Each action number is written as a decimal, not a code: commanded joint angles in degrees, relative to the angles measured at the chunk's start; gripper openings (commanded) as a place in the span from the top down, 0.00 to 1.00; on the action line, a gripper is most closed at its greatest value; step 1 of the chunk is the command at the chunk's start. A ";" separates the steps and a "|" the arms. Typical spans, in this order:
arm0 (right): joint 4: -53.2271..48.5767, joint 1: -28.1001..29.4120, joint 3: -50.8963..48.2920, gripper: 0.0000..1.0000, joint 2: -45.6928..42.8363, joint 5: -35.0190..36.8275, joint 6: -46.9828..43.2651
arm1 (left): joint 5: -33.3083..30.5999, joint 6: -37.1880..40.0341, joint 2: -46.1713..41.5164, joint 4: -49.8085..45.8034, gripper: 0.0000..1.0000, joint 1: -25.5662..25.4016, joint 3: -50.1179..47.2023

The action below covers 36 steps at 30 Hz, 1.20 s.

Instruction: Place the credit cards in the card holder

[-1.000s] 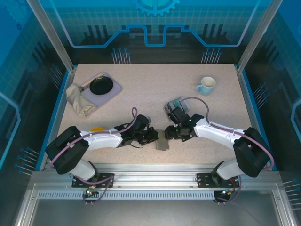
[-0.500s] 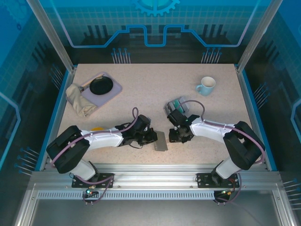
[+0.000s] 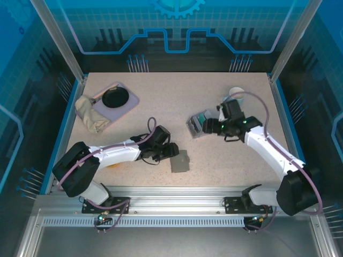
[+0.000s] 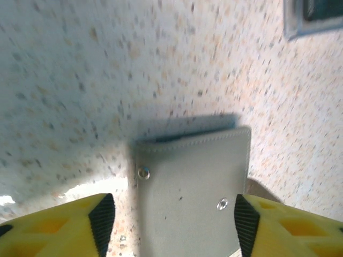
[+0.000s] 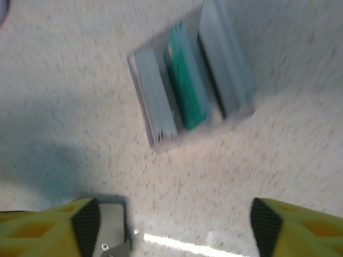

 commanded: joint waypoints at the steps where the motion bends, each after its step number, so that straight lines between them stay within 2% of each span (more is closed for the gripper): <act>1: -3.95 -4.51 7.38 0.16 7.05 -4.26 -6.18 | 1.23 2.15 -0.75 -2.04 0.34 2.91 4.96; 5: -6.47 -6.28 16.88 0.11 18.86 -4.24 -7.42 | 2.98 2.44 1.78 -1.59 0.29 5.44 9.60; 10: -9.60 -6.27 25.94 0.09 30.78 -3.30 -7.87 | 8.17 1.52 6.96 0.41 0.29 8.98 14.23; 12: -9.93 -6.22 27.93 0.09 33.91 -4.81 -8.32 | 10.35 0.64 8.99 1.96 0.29 10.06 15.30; 14: -10.24 -6.16 29.70 0.11 36.88 -10.24 -9.06 | 11.57 -0.08 10.51 3.31 0.29 10.73 15.97; 17: -9.68 -5.90 30.01 0.13 39.00 -17.90 -10.70 | 12.21 -0.46 12.08 4.07 0.29 11.41 16.75; 24: -8.98 -4.00 26.31 0.14 35.86 -23.17 -15.46 | 13.32 -0.55 14.58 5.09 0.30 13.09 16.71; 27: -10.13 -4.02 26.25 0.14 33.67 -21.64 -16.38 | 13.72 -0.82 15.47 5.62 0.33 13.61 16.47; 32: -17.61 -3.36 31.75 0.15 31.22 -1.61 -14.49 | 13.70 -1.26 15.97 5.94 0.34 14.50 16.36; 36: -17.21 0.51 32.78 0.24 27.93 3.81 -14.24 | 13.40 -1.08 15.73 6.34 0.34 15.22 15.95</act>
